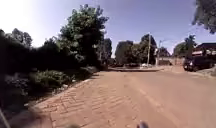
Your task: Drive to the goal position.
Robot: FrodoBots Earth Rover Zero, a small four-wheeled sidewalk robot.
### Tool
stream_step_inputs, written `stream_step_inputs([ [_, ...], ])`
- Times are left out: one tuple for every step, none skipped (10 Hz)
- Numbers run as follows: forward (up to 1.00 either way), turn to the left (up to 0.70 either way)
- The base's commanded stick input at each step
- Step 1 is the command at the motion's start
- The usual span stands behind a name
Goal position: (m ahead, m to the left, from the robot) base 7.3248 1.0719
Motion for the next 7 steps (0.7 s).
stream_step_inputs([
  [1.0, 0.12],
  [1.0, 0.04],
  [1.0, 0.0],
  [1.0, 0.0],
  [1.0, 0.0],
  [1.0, 0.0],
  [1.0, 0.0],
])
